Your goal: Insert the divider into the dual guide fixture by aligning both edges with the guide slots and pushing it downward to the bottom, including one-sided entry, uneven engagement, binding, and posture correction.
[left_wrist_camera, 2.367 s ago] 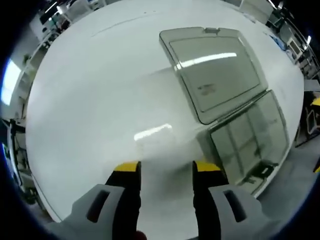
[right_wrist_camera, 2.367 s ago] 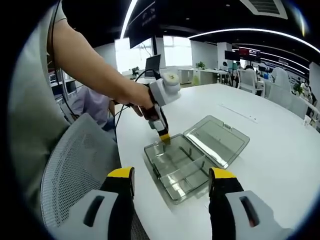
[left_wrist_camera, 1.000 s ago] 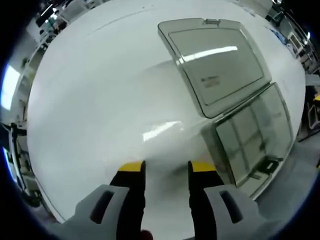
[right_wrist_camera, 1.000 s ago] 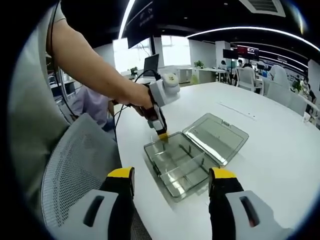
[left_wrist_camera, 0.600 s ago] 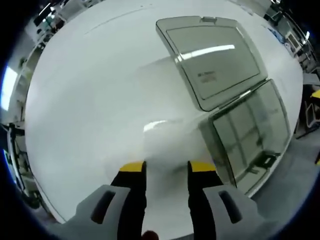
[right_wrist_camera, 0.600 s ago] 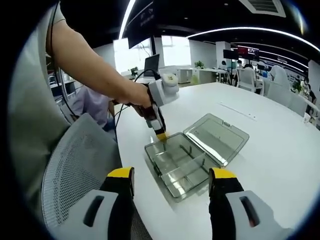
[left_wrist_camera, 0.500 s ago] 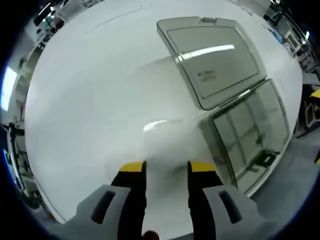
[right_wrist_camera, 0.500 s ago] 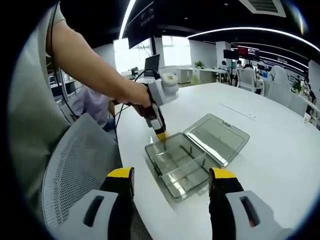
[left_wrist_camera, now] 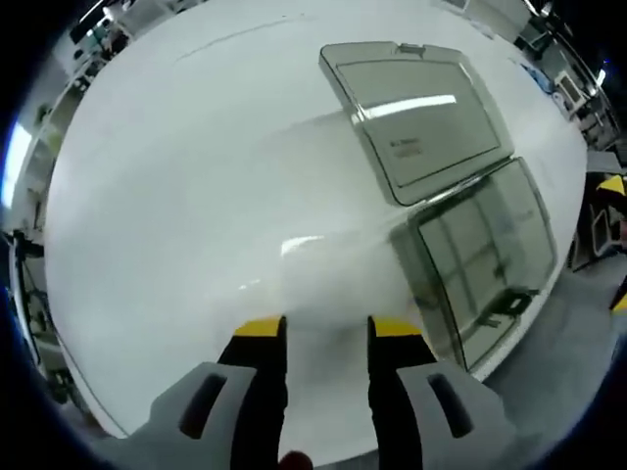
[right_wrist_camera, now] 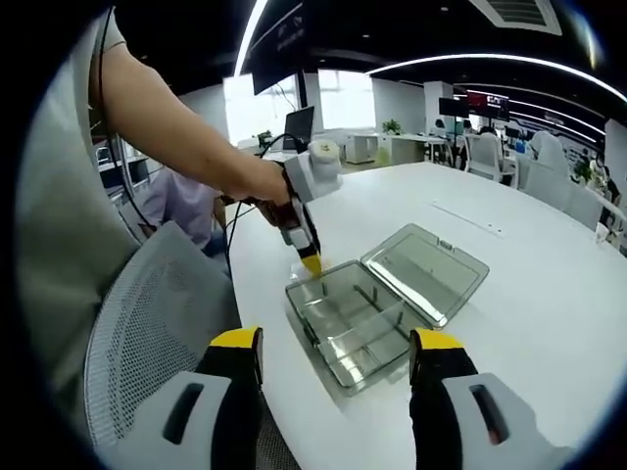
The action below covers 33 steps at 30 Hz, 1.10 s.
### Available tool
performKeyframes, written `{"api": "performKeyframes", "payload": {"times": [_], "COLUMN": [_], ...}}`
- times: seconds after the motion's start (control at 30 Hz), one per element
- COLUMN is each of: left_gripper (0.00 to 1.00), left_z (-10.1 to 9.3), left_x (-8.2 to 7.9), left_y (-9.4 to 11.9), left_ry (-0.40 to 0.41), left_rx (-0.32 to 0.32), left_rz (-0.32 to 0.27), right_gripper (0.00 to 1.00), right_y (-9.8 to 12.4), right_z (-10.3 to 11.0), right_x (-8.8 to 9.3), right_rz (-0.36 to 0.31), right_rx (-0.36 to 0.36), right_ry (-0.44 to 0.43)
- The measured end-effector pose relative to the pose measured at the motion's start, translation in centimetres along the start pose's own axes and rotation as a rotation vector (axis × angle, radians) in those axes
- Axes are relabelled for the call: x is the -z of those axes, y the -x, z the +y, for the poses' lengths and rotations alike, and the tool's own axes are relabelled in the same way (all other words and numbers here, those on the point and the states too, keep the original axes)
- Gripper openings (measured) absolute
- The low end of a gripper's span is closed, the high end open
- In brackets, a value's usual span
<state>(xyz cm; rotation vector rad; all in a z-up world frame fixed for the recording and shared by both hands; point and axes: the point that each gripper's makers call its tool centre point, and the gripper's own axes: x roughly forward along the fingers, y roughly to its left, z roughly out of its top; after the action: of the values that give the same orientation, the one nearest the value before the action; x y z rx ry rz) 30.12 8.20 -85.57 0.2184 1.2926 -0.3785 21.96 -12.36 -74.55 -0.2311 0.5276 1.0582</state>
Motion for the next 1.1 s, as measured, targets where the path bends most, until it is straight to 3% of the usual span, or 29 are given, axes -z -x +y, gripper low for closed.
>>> {"api": "performKeyframes", "payload": {"times": [0.33,0.87,1.1], "left_gripper": [0.29,0.29,0.29], "left_z": [0.1,-1.5,-3.0], "left_x": [0.7,1.0,0.9], "left_y": [1.1,3.3,4.7], "left_ry": [0.06,0.121,0.148], "left_rx": [0.058,0.181,0.264], "left_rz": [-0.043,-0.147,-0.199], "right_gripper": [0.58,0.58,0.58], "right_y": [0.1,0.8,1.0], "right_z": [0.0,0.3,0.2], "right_x": [-0.3,-1.1,-1.7], "right_rz": [0.0,-0.023,-0.045], "right_rx": [-0.002,-0.015,-0.023], "right_ry": [-0.002,-0.033,-0.063]}}
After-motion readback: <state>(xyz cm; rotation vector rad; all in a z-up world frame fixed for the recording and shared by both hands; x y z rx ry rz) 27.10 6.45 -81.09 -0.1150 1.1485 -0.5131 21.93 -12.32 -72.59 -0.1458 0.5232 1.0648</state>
